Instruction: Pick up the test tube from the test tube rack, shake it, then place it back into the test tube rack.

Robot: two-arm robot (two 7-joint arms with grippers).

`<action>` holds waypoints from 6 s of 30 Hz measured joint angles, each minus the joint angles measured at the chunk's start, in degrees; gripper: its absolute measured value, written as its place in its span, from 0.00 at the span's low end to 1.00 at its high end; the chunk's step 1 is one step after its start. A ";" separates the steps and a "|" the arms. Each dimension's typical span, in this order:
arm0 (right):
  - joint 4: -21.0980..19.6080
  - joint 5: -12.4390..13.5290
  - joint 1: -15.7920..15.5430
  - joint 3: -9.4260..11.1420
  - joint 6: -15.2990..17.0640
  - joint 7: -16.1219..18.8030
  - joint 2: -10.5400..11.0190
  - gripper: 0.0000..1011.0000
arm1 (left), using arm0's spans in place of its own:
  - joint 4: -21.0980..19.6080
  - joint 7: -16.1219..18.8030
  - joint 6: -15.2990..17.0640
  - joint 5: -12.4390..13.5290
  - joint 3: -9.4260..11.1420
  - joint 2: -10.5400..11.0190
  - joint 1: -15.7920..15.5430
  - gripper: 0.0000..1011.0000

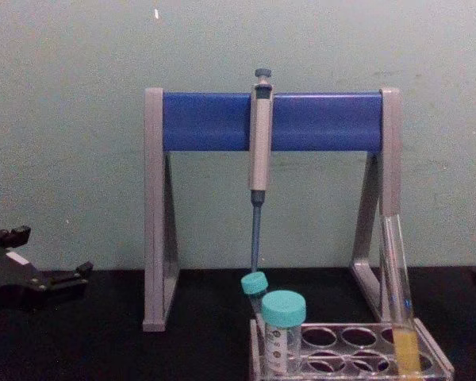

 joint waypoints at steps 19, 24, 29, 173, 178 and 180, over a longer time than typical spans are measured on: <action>0.00 0.00 0.00 0.00 0.00 0.00 0.01 0.99 | 0.00 0.00 0.00 0.00 0.00 0.00 0.00 0.99; 0.00 0.01 0.00 0.00 0.01 0.00 0.01 0.99 | 0.00 0.00 0.00 0.00 0.00 0.00 0.00 0.99; 0.00 0.00 0.00 0.00 0.01 0.00 0.01 0.99 | 0.00 0.00 0.00 0.00 0.00 0.00 0.00 0.99; -4.79 18.69 1.40 3.20 10.42 33.29 -2.35 0.23 | 0.00 0.00 0.00 0.00 0.00 0.00 0.00 0.99; -4.79 18.68 1.40 3.21 10.42 33.29 -2.35 0.23 | 0.00 0.00 0.00 0.00 0.00 0.00 0.00 0.99; -4.78 18.69 1.40 3.20 10.42 33.28 -2.36 0.23 | 0.00 0.00 0.00 0.00 0.00 0.00 0.00 0.99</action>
